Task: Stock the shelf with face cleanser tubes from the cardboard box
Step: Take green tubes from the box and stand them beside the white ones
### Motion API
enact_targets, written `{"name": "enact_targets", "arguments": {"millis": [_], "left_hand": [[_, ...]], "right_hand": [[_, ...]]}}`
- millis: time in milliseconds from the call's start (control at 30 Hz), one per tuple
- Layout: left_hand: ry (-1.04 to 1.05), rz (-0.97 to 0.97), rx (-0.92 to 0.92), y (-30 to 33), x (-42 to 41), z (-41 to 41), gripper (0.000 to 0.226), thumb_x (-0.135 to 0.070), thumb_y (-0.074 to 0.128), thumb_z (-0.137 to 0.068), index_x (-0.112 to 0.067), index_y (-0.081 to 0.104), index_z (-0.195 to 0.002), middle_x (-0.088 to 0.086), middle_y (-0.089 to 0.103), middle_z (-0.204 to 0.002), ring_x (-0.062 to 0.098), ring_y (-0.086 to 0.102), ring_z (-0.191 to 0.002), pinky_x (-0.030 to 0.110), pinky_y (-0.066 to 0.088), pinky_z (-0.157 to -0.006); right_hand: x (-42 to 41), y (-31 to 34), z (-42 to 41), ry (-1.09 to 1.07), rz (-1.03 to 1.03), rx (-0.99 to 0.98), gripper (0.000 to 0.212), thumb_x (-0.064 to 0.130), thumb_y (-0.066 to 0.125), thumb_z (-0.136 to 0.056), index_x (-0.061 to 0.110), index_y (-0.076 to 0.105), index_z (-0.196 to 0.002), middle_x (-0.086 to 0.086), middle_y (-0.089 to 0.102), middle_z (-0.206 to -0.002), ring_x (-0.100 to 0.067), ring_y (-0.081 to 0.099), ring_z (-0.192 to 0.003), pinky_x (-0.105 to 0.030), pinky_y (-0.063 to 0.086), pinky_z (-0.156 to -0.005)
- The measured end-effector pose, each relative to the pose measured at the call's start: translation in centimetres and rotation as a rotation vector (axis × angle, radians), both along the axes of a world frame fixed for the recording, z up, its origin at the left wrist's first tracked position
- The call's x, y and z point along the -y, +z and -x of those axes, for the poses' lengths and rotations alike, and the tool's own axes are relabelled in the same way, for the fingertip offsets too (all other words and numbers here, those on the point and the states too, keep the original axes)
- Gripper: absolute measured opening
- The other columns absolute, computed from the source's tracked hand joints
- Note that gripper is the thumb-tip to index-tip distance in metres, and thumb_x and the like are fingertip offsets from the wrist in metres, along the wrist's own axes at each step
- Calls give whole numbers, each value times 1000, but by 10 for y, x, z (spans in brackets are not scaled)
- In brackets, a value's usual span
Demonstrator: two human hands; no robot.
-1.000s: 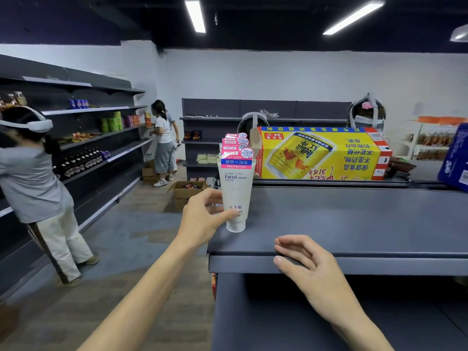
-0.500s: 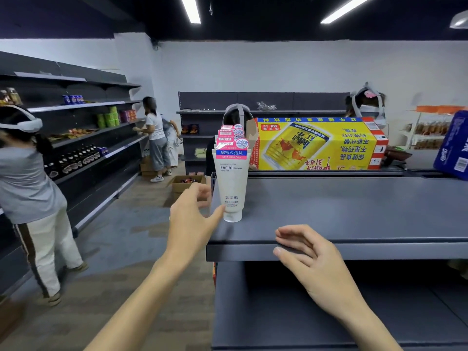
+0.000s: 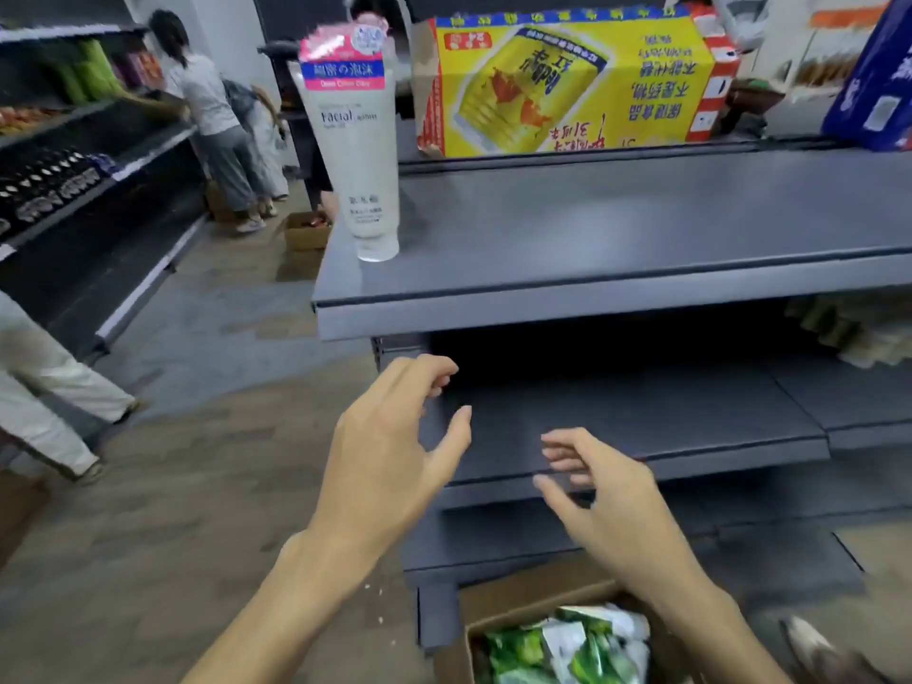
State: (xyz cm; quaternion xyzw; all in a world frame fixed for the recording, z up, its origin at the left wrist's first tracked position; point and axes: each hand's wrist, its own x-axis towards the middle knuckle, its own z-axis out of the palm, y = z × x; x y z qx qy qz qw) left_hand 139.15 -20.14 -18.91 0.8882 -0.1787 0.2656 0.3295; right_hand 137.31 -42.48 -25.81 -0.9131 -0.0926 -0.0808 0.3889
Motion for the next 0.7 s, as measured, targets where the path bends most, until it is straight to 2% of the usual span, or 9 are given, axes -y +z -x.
{"name": "enact_targets", "arguments": {"millis": [67,133,333,467,567,700], "left_hand": [[-12,-53,-70,-26,12,6,28,-24,69,-87,-20,59,-112,-9,60,-100,8,62,-94,37,57,-73],[-39,-100,-150,-53,25,12,28,-26,69,-87,-21,59,-113,-10,60,-101,9,63,-94,37,58,-72],[-78,-434,-413,-147,57,35,30,-33,63,-88,-23,57,-115,-5,58,-101,18,65,-90,34,53,-60],[-68,-641,-626,-204,72,51,32,-35,55,-91,-25,52,-121,-3,57,-112,22,65,-99,36,52,-67],[-61,-746,-756,-234,82,61,31,-32,52,-92,-23,49,-122,-1,56,-117,26,63,-104,37,50,-71],[-79,-766,-846,-258,90,71,33,-28,50,-92,-21,47,-123,1,57,-119,29,62,-106,37,49,-72]], "right_hand": [[12,-28,10,-36,211,0,36,33,67,-92,26,57,-126,14,65,-112,-4,63,-104,-29,55,-86],[24,-53,19,-40,317,-64,36,34,62,-94,23,55,-128,6,64,-113,-14,65,-103,-33,55,-82],[52,-119,45,-19,536,-298,35,40,49,-98,26,46,-130,4,58,-113,-20,60,-104,-30,45,-71],[70,-158,57,2,657,-439,30,36,50,-98,22,47,-124,1,58,-116,-23,55,-115,-33,47,-76],[81,-189,65,56,728,-568,38,32,51,-96,20,45,-132,-2,56,-124,-25,59,-113,-35,46,-72],[93,-221,69,127,767,-656,52,30,55,-95,20,38,-143,-4,55,-129,-26,56,-117,-38,51,-80]]}}
